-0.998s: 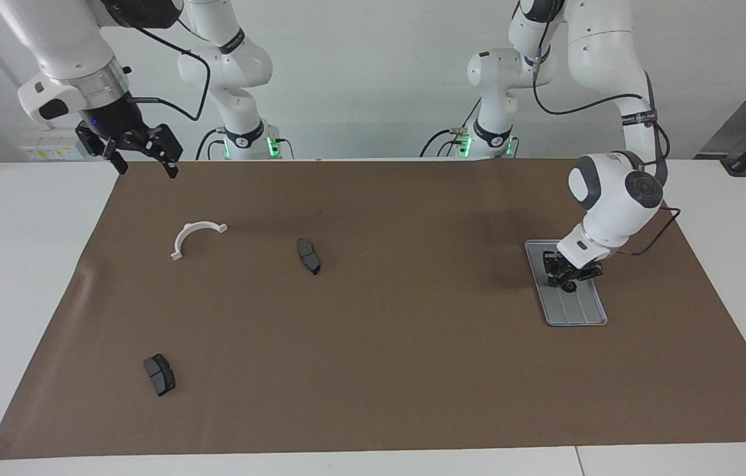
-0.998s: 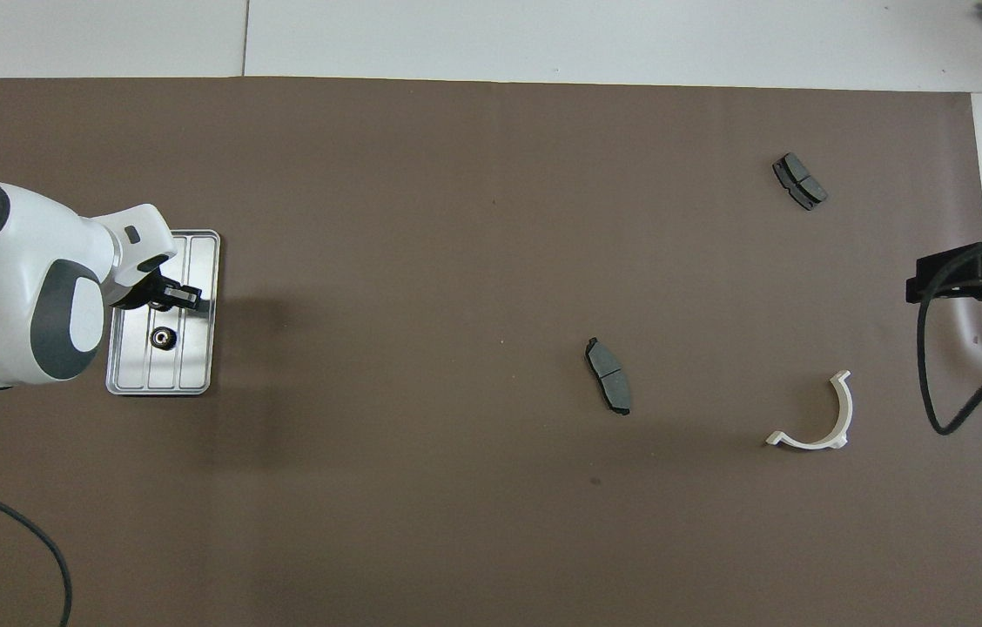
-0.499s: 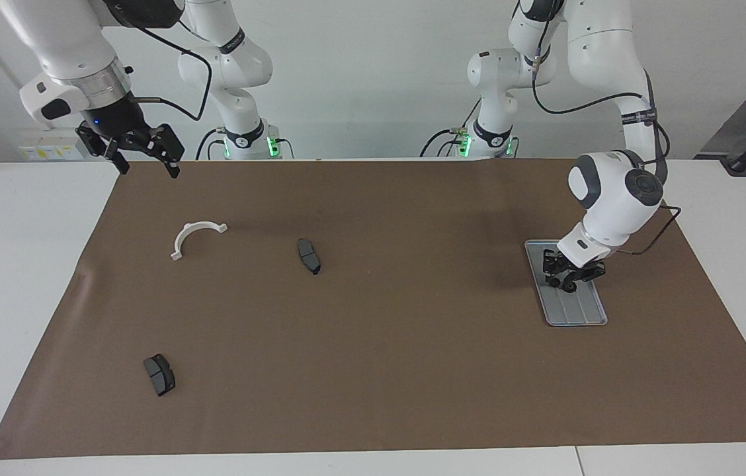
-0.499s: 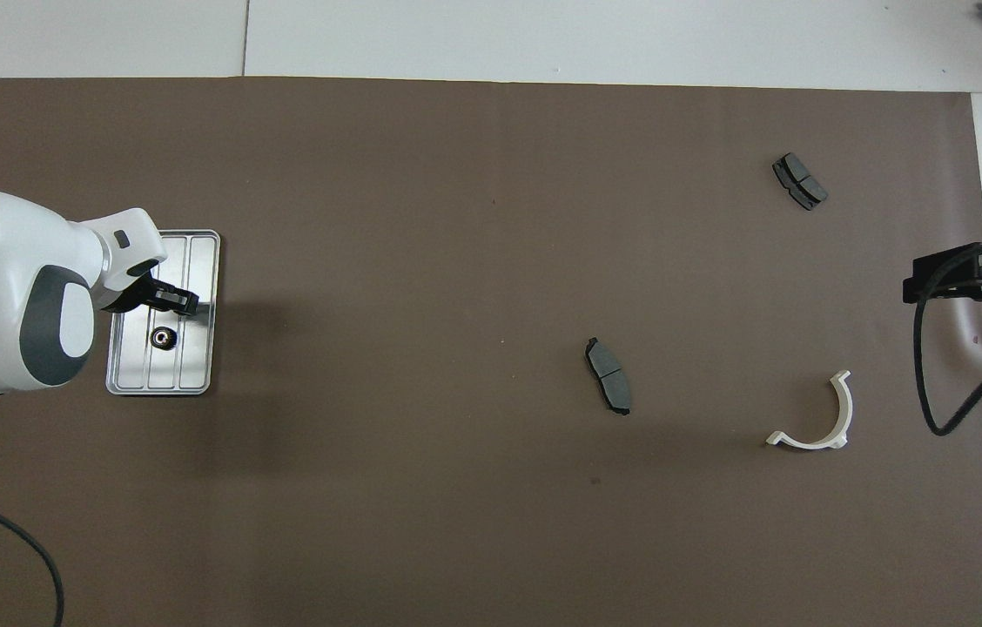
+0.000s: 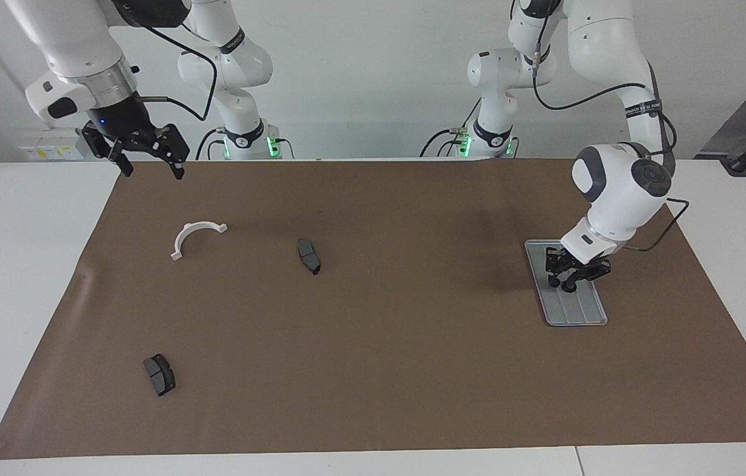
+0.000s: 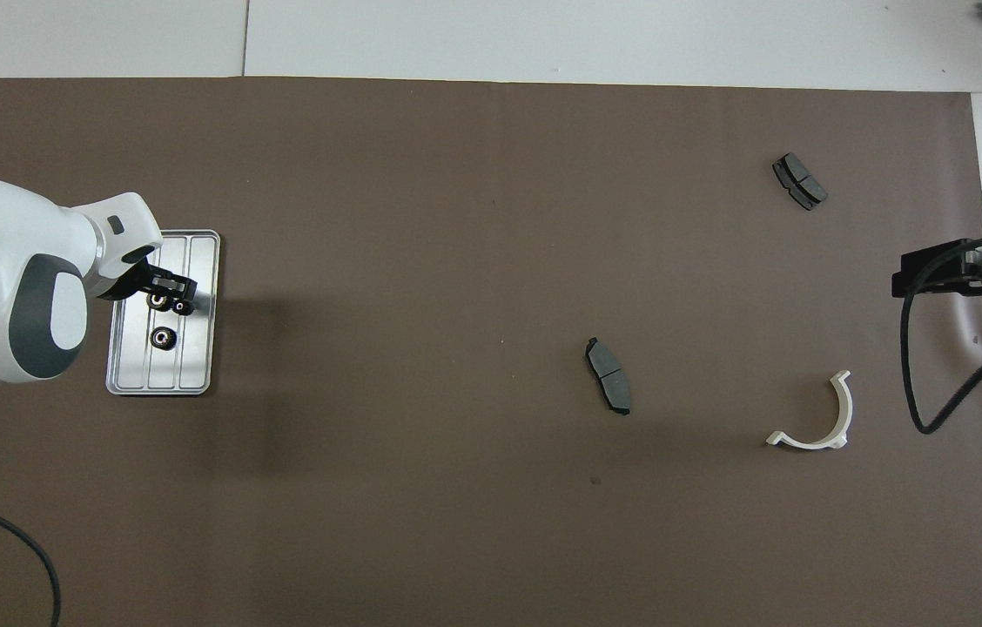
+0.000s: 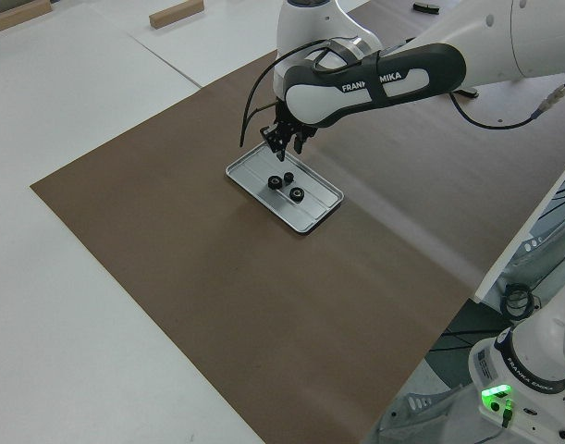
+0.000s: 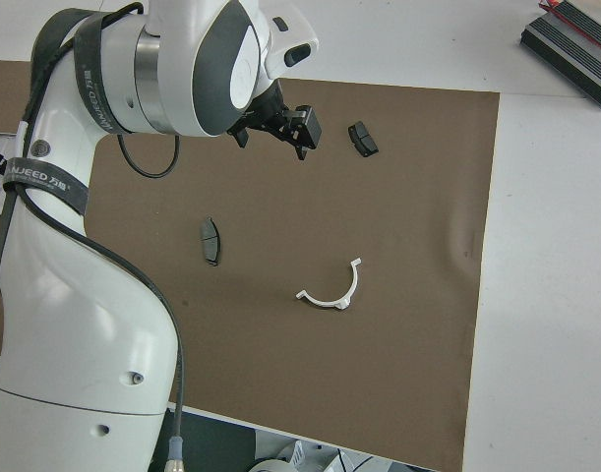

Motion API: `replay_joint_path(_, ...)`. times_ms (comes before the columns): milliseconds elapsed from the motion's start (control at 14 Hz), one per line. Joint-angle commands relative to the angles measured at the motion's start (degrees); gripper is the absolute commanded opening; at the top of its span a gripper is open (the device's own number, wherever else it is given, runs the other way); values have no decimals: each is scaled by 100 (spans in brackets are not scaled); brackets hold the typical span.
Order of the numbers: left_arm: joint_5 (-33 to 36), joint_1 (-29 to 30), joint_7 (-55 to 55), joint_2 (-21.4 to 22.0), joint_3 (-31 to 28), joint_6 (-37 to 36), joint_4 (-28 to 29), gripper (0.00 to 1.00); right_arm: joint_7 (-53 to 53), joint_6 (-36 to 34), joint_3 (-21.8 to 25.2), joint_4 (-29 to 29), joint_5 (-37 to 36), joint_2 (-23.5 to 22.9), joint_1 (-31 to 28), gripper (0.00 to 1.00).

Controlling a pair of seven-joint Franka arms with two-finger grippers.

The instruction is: Pick bearing gear from pile to tray

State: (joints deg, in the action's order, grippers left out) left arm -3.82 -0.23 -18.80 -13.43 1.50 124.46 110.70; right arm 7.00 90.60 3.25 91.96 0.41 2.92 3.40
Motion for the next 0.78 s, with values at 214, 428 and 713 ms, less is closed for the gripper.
replay_joint_path(214,5,-275,482,543,-18,-1641,-723,45,91,90,158,24,-85,16,117,100)
replay_joint_path(428,127,-434,597,884,-1,-2241,-1024,56,64,90,158,33,-50,16,38,100)
replay_joint_path(713,128,-425,597,1552,-9,-2750,-1015,81,64,98,158,41,-50,24,82,100)
